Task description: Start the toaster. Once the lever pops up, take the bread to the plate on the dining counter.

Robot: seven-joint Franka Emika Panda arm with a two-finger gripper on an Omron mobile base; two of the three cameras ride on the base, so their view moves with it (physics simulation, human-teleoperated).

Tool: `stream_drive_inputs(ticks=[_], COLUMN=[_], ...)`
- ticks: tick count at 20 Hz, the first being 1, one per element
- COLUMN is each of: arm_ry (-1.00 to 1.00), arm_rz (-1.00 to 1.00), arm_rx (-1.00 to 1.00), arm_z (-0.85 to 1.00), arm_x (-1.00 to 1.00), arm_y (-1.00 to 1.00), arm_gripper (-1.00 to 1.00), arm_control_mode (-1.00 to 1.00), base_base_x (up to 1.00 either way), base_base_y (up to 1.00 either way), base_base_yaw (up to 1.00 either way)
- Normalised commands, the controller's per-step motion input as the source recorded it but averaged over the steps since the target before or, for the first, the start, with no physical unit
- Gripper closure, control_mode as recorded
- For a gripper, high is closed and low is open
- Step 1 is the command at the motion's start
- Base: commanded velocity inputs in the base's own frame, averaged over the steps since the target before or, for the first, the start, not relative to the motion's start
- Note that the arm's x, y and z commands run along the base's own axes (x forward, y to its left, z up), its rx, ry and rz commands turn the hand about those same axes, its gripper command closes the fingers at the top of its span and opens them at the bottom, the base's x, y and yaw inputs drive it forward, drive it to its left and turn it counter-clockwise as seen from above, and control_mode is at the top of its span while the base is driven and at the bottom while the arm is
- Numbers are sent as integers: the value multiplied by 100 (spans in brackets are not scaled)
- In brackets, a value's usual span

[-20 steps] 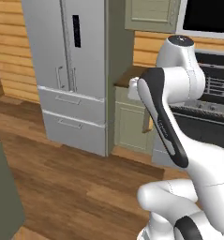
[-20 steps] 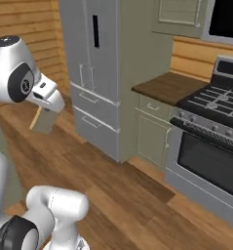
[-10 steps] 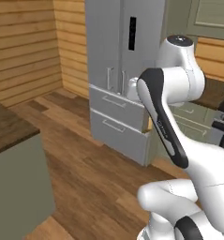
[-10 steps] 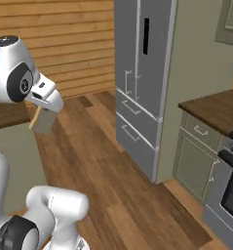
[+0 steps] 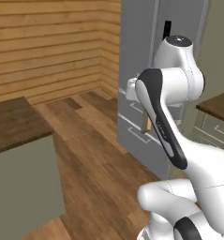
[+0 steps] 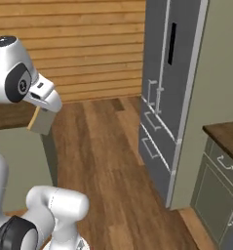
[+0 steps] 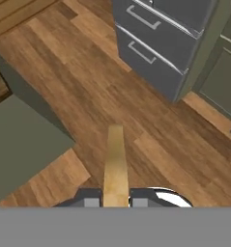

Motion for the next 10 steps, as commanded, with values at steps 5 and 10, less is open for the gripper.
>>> stream_drive_inputs(ticks=[5, 10], arm_ry=[0, 0], arm_rz=[0, 0], arm_rx=[0, 0], arm_z=[0, 0], arm_x=[0, 0], arm_y=[0, 0], arm_gripper=[100, 100], arm_control_mode=[100, 100], base_base_x=[71, 80], base_base_y=[-58, -41], base_base_yaw=[38, 34])
